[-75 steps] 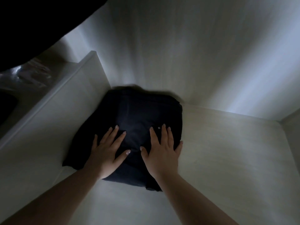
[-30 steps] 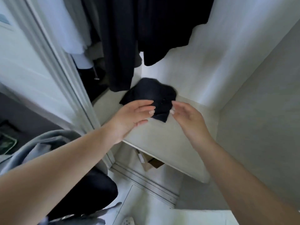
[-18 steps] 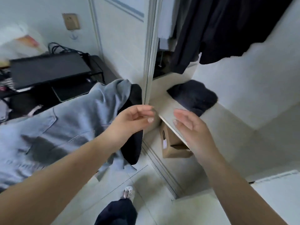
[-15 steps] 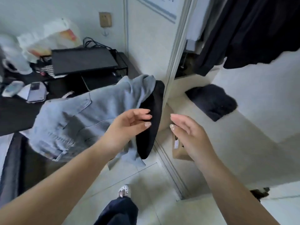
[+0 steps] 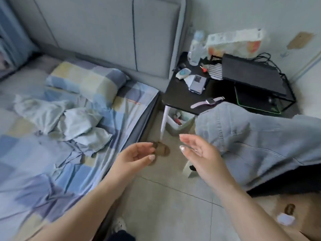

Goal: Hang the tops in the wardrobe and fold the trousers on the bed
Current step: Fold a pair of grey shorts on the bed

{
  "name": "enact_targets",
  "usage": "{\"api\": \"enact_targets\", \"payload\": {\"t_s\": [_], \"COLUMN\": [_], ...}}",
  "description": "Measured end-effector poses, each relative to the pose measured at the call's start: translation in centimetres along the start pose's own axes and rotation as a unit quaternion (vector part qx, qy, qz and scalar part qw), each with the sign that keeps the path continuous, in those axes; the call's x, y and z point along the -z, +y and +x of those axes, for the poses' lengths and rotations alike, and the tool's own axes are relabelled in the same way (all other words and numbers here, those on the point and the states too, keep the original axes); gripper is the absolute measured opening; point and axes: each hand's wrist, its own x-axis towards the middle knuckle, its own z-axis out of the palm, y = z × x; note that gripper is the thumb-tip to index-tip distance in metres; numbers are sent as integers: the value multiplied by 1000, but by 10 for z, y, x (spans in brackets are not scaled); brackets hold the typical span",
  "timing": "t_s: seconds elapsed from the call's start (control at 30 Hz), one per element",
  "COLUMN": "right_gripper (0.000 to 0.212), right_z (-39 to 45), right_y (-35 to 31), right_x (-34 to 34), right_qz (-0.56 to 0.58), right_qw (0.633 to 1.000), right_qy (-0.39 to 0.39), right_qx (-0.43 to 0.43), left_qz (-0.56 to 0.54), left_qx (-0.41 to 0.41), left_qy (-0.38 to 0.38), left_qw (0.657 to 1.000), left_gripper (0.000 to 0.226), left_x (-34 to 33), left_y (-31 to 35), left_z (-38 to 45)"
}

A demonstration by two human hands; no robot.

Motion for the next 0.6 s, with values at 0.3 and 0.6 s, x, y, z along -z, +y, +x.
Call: {"api": "enact_targets", "payload": {"t_s": [0.3, 0.6], "right_gripper": [25, 24], "right_z": [111, 192], "right_y": [-16, -4], "right_x": [-215, -325], "right_qz": [5, -65], "right_qw": [985, 952], "right_qy": [-175, -298], "right_qx": [-5, -33], "left_qz": [6, -66], "left_qx": [46, 93], "left_qy": [171, 287], "left_qw": [984, 951], "left_gripper": [27, 26], "left_x": [214, 321], "left_y": [9, -16], "left_z": [6, 25]}}
